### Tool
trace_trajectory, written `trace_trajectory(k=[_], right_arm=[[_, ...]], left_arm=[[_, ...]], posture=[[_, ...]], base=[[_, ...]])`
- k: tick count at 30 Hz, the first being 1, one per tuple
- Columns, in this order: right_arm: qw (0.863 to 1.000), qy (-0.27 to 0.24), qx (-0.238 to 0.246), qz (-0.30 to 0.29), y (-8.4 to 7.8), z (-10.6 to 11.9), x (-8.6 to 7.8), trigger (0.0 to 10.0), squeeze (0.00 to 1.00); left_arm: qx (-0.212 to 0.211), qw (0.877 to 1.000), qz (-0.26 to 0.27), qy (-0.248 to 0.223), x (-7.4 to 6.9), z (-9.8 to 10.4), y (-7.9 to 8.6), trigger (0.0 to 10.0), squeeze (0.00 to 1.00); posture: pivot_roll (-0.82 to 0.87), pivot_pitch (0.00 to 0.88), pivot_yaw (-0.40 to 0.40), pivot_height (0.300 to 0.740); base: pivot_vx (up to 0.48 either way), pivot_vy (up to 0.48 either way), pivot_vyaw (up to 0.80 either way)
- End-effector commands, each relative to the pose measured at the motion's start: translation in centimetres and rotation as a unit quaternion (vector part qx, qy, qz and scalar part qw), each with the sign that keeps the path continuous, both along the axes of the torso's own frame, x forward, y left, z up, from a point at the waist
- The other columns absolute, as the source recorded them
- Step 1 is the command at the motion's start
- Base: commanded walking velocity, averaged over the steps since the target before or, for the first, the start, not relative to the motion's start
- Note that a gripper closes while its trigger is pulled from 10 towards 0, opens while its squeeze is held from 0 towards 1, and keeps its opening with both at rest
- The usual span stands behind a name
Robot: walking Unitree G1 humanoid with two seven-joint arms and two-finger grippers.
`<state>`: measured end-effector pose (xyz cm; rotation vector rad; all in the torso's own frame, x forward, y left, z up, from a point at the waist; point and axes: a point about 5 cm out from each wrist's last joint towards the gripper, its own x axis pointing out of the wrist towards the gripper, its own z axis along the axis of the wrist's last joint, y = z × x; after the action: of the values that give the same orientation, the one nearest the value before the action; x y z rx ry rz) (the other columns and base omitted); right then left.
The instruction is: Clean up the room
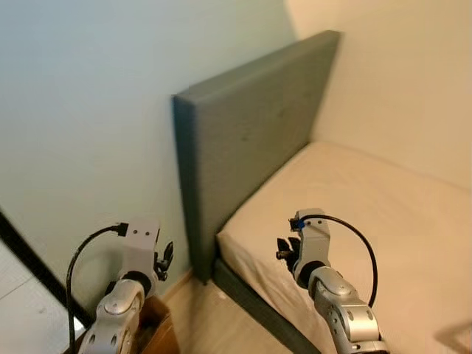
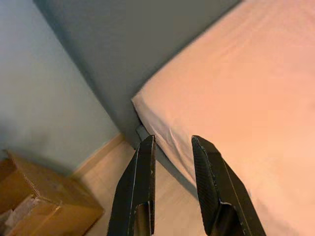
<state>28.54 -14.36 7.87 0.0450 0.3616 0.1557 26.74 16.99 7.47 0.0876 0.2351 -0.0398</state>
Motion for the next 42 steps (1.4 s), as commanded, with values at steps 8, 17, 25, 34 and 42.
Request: trace_trajectory(k=[8,17,25,34,42], right_arm=[[0.999,-0.022,-0.004,-0.033,-0.8,0.5,0.4,10.0,0.00],[0.999,-0.033,0.000,-0.040,-0.5,0.8,0.3,10.0,0.00],[0.999,-0.036,-0.004,-0.036,-0.5,0.8,0.4,10.0,0.00],[0.999,-0.044,-0.004,-0.017,0.6,1.2,0.8,10.0,0.00],[0.999,-0.040,-0.004,-0.010,0.7,0.9,0.8,10.0,0.00]], left_arm=[[0.018,1.000,0.016,-0.007,0.4,0.2,0.6,10.0,0.00],[0.014,1.000,0.009,-0.016,0.7,0.6,0.4,10.0,0.00],[0.010,1.000,0.008,-0.020,0.5,0.7,0.4,10.0,0.00],[-0.016,0.999,0.016,-0.024,-0.4,1.0,1.1,10.0,0.00],[-0.018,0.999,0.005,-0.031,-0.7,1.2,0.9,10.0,0.00]], posture=[[-0.09,0.081,0.014,0.740],[-0.09,0.083,0.032,0.740],[-0.09,0.075,0.020,0.740],[-0.06,0.072,0.028,0.740],[-0.06,0.064,0.009,0.740]], base=[[0.000,0.000,-0.80],[0.000,0.000,-0.80],[0.000,0.000,-0.80],[0.000,0.000,-0.80],[0.000,0.000,-0.80]])
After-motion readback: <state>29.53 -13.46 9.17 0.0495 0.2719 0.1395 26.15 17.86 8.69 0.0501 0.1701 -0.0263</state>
